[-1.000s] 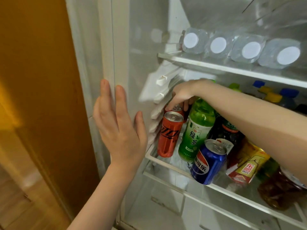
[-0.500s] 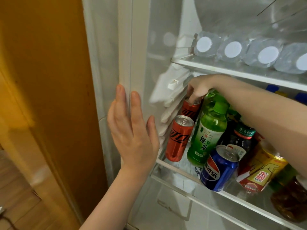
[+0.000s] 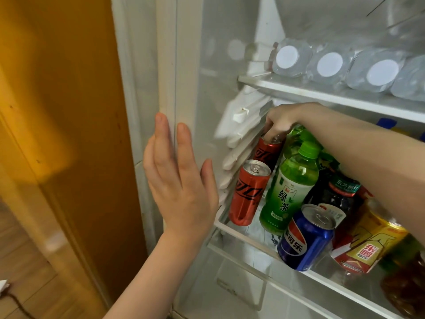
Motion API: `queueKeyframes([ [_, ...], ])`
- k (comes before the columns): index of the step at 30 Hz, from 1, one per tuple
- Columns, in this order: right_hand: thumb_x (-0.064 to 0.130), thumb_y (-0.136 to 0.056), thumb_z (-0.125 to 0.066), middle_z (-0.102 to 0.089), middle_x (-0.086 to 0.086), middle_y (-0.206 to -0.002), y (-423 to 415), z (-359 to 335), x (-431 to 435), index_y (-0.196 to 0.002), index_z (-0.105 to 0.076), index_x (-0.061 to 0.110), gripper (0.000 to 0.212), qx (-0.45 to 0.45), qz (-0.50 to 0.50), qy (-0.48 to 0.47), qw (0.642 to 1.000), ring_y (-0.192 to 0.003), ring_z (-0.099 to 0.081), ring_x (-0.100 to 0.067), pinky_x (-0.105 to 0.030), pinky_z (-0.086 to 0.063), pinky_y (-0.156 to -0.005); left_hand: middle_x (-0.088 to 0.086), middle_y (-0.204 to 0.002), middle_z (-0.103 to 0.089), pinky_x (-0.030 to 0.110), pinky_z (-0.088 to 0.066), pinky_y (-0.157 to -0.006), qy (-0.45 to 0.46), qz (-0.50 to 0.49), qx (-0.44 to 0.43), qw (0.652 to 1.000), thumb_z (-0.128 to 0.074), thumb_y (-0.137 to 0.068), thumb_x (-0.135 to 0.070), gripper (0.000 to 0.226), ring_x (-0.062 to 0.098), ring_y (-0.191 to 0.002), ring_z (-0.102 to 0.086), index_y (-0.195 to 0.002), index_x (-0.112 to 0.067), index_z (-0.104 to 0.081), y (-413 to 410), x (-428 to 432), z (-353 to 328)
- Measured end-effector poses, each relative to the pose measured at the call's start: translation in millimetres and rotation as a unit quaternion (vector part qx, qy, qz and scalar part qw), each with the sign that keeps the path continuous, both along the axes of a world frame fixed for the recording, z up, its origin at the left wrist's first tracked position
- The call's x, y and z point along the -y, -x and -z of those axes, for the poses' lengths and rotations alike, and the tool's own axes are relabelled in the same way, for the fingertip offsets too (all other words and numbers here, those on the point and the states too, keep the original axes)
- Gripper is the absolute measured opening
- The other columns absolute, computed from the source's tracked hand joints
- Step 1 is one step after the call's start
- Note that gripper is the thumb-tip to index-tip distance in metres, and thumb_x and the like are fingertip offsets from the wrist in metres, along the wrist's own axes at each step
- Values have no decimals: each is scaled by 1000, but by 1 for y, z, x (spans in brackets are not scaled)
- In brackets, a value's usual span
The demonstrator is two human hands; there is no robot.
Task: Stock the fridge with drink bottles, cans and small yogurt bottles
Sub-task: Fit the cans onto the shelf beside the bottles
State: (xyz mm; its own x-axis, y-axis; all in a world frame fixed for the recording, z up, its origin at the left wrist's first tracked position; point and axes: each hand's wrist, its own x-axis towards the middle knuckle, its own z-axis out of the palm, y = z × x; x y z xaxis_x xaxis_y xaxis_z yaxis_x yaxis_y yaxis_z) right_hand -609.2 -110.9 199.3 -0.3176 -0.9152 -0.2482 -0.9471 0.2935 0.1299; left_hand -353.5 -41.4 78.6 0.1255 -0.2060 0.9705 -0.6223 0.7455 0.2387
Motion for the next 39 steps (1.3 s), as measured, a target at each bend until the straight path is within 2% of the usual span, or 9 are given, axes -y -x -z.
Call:
queueKeyframes([
  [2,39,-81,-69,-71,-16,-93,1,2,1,-99,-71,5,39,-13,3,-4,1000,-73,-64,-26,-28,-49,-60,23,-141,-24,37,-26,-112,1,1,-2,1000,-59,-88,-9,55,37,-131,-31,-134,1,-30,1,0,0],
  [6,43,-79,-69,-71,-15,-93,6,8,5,-102,-70,5,44,-9,15,-1,1000,-84,-70,-30,-34,-57,-69,22,-141,-22,36,-25,-112,-2,5,-5,1000,-59,-89,-9,55,35,-132,-30,-133,0,-29,0,0,0],
  [14,48,-80,-65,-70,-9,-73,14,12,12,-102,-67,6,49,-5,46,-9,999,-70,-70,-23,-30,-56,-64,21,-141,-23,33,-23,-112,-1,2,-9,1000,-62,-86,-8,58,33,-131,-29,-133,-1,-29,1,1,0],
  [22,53,-79,-65,-67,-3,-82,2,4,2,-102,-67,11,48,-41,18,2,999,-77,-66,-22,-25,-48,-61,22,-141,-22,39,-28,-110,-4,6,0,1000,-62,-87,-9,58,37,-130,-31,-133,-1,-28,1,1,0],
  [25,53,-85,-57,-65,-3,-82,-8,-3,-5,-100,-69,11,46,-75,-15,36,996,-79,-61,-22,-24,-43,-60,25,-142,-24,40,-28,-110,0,4,2,1000,-62,-86,-7,58,38,-129,-32,-133,1,-29,0,0,1],
  [28,50,-87,-53,-67,-7,-101,-21,-7,-12,-105,-68,11,45,-111,-37,42,992,-92,-61,-27,-30,-48,-76,30,-139,-27,41,-29,-110,8,0,5,1000,-63,-85,-5,58,40,-128,-34,-132,4,-31,0,0,0],
  [31,47,-87,-53,-64,-8,-108,-33,-9,-23,-108,-66,15,41,-153,-55,33,986,-95,-60,-27,-31,-49,-79,29,-136,-25,40,-29,-109,6,3,4,1000,-63,-85,-6,57,40,-127,-34,-131,3,-31,-1,-1,-1],
  [35,46,-85,-57,-63,-1,-105,-46,-15,-42,-107,-64,23,33,-87,-67,55,992,-94,-59,-22,-33,-49,-84,29,-143,-26,40,-29,-109,-2,7,7,1000,-60,-88,-7,55,39,-128,-33,-132,2,-29,-2,-1,0],
  [39,59,-80,-57,-66,7,-83,-61,-12,-63,-79,-62,30,29,34,-75,22,996,-78,-61,-13,-28,-47,-68,26,-138,-23,37,-28,-110,-6,11,-2,1000,-60,-89,-7,54,39,-127,-34,-133,0,-29,-3,-3,-1],
])
